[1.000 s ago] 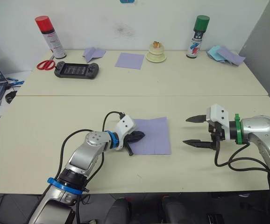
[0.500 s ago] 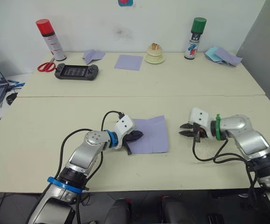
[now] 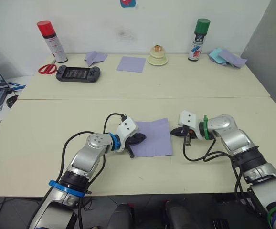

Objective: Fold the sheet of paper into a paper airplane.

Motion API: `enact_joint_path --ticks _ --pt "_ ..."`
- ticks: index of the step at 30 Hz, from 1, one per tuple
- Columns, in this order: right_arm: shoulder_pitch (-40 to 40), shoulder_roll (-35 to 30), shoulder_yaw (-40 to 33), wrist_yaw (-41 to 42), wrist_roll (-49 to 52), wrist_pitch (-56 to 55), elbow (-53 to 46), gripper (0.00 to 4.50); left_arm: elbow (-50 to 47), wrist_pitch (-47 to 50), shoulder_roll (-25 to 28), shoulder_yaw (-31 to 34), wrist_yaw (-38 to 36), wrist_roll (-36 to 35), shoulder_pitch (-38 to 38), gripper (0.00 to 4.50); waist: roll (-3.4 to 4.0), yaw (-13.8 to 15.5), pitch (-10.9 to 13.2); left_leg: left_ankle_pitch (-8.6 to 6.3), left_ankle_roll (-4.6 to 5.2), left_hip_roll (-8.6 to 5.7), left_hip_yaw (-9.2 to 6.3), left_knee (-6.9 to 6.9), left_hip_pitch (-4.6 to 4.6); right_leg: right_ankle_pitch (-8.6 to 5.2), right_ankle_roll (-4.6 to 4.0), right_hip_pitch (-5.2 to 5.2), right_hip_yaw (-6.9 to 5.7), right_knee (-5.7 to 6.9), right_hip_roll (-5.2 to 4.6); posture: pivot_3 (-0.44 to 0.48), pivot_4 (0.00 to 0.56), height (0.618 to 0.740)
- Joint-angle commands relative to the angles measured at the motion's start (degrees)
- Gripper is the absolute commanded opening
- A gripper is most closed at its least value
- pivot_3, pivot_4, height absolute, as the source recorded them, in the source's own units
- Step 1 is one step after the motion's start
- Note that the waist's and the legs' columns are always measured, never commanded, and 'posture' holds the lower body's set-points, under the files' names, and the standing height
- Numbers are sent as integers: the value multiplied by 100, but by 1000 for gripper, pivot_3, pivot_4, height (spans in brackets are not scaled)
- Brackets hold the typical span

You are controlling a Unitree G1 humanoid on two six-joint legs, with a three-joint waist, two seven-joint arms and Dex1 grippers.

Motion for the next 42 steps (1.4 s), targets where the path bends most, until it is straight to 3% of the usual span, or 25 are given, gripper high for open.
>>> enact_joint_path --ticks 1,6,12,23,28,32,36,42 --pt "-204 49 -258 301 423 154 -389 48 272 148 30 -149 0 213 148 0 0 3 0 0 0 -1 1 0 -1 0 0 0 1 -1 -1 0 150 740" --pt "-133 305 -383 509 1141 1139 -1192 48 304 164 18 -84 65 199 168 0 1 0 -1 0 0 0 -5 -2 -2 0 0 -2 -2 -1 -1 0 150 740" --pt "-2 621 -187 291 1182 1456 -1512 48 304 205 48 65 90 128 124 0 2 1 -1 1 -1 -1 -12 -2 -2 0 0 0 -6 -1 0 0 150 740" --pt "-76 1237 305 -365 506 859 -637 48 -529 697 434 954 50 -468 535 0 1 -106 0 1 -2 7 -13 -10 -7 1 -2 -17 -5 2 9 0 150 740" --pt "-65 1348 425 -477 290 645 -349 48 -1120 946 969 1719 -226 -1058 877 0 1 -140 3 1 -2 10 -15 -21 -16 0 -3 -30 -6 0 10 0 150 740" --pt "-15 1288 587 -428 117 478 -300 48 -1485 1289 1050 2159 -352 -1667 784 0 0 -104 4 2 -3 7 -18 -16 -25 0 -3 -30 -9 -5 7 0 150 740" --pt "-1 1279 663 -445 -55 276 -259 48 -1802 1270 1064 1976 -497 -1803 716 0 0 -84 4 2 -5 -2 -12 -14 -24 0 -2 -24 -5 -12 -2 0 150 740" --pt "41 1291 638 -507 -169 178 -302 48 -1575 491 759 1191 -434 -1205 679 0 0 -84 4 3 -5 1 -14 -17 -23 0 -2 -26 -8 -11 1 0 150 740"
